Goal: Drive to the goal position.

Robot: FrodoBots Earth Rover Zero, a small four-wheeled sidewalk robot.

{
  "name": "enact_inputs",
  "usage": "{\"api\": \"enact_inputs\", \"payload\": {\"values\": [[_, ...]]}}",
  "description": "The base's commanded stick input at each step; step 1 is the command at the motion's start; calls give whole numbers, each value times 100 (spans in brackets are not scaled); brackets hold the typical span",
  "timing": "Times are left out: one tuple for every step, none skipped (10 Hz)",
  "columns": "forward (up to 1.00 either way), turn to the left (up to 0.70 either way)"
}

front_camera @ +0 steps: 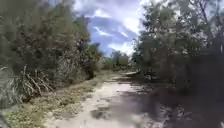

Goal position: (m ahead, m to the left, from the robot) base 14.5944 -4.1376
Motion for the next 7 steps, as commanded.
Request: {"api": "enact_inputs", "payload": {"values": [[70,0],[70,0],[70,0],[70,0],[70,0],[70,0],[70,0]]}}
